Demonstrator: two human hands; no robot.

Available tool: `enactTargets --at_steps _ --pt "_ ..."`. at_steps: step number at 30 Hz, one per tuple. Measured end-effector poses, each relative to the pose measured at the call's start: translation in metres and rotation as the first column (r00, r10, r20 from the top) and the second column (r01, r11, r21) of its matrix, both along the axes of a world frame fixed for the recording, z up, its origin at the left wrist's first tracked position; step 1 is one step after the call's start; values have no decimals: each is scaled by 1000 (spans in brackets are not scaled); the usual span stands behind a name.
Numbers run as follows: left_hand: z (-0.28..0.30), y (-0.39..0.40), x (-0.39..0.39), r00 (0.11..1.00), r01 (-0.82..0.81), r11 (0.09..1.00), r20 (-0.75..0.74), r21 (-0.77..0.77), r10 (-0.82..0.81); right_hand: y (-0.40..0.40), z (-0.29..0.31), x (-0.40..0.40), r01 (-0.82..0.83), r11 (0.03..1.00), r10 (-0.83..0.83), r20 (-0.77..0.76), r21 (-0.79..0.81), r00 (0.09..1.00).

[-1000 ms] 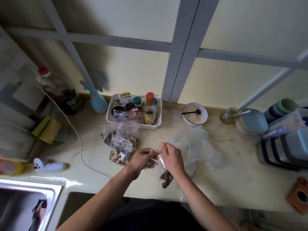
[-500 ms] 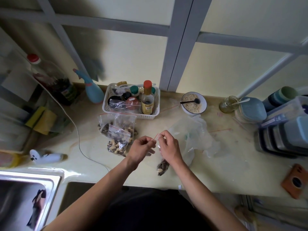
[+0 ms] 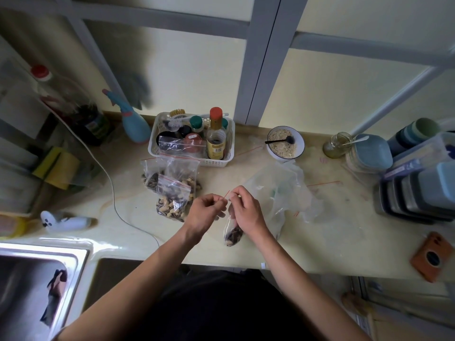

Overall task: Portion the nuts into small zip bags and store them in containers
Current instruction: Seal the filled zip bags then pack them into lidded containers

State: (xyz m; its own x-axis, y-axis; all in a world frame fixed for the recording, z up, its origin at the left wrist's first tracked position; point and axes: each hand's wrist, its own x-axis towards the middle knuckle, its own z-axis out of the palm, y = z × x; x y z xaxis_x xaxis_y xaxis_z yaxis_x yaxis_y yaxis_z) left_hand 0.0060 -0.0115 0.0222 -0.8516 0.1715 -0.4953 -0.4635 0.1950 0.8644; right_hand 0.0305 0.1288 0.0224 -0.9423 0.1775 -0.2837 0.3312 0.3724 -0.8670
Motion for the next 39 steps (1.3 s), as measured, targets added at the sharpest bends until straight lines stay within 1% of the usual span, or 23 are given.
enactTargets --at_steps 3,8,18,21,24,27,33,39 --pt "-3 -1 3 997 -29 998 -67 -56 26 1 -1 2 -13 1000 13 -50 7 999" --pt "-4 1 8 987 -14 991 -158 -130 -6 2 -10 3 -23 1000 24 -74 18 997" --pt "-1 5 12 991 -70 992 -124 -106 56 -2 -5 3 -57 997 62 -85 61 995" --pt "0 4 13 990 -83 993 -119 -82 73 -2 -8 5 -14 1000 15 -78 5 997" --pt "4 4 15 985 -91 989 -156 -116 72 -3 -11 8 35 997 -39 -58 -68 998" --pt "3 3 16 978 -106 983 -195 -153 76 -4 -10 7 55 989 -59 -23 -136 998" --pt "4 4 18 972 -85 984 -231 -159 47 -3 -5 9 54 986 -58 -19 -160 998" --pt "4 4 19 971 -94 985 -231 -147 58 -1 -4 9 28 991 -31 -24 -133 999"
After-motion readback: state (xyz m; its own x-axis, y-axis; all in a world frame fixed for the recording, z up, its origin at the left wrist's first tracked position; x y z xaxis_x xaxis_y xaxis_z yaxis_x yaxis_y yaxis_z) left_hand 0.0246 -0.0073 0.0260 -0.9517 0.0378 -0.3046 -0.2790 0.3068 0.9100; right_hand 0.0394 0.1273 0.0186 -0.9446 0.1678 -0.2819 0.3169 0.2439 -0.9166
